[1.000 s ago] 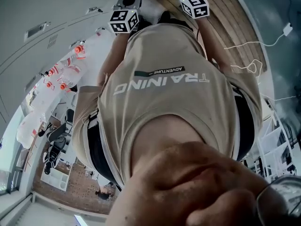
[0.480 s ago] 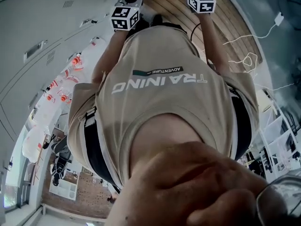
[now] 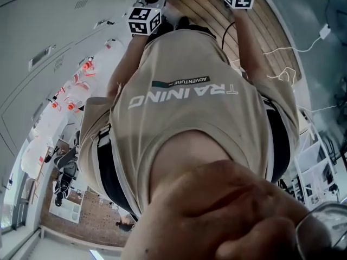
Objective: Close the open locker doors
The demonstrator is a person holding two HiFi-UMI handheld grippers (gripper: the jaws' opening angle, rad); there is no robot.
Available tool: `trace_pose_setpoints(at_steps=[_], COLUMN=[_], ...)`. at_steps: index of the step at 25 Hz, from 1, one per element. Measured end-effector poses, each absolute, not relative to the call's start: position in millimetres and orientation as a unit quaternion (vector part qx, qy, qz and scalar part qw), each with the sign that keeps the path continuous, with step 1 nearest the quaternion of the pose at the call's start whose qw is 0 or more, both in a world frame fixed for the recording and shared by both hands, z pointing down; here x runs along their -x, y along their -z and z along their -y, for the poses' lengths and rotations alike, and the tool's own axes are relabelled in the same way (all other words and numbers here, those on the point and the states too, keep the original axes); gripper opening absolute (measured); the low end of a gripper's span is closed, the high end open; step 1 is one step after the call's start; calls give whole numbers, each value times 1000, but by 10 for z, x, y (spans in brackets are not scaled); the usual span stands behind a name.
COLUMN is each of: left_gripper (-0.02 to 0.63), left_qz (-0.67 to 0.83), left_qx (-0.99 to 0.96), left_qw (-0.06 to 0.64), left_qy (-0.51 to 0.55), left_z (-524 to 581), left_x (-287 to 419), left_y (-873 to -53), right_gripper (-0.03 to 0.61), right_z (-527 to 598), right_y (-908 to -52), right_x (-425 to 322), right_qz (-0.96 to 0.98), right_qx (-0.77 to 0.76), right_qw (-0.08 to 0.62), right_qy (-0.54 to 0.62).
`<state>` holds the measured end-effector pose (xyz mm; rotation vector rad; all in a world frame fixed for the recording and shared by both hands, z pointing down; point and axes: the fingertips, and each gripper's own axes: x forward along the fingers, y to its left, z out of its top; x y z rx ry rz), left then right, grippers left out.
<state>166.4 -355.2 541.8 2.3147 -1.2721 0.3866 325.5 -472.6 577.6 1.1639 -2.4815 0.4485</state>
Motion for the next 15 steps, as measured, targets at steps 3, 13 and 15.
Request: trace_pose_setpoints(at_steps=[3,13,15], left_gripper=[0,0,0], left_qz=[468,490,495], left_qx=[-840,-821,-818], left_qw=[234,250,251], left_qy=[-145,-151,-148], left_z=[3549,3448,3432], left_x=[-1642,-1547,-1499], left_y=[-5424,-5521,-5534], right_gripper=[15,15,15], right_z=[4732,4522,4513], right_y=[-5803,-5855,-5836], right_x=[-3224,-3160,-3140], right_qz=[881,892,895], right_qx=[-407,-384,-380], right_qw=[178,160,156], right_qy=[-163,-178,-176])
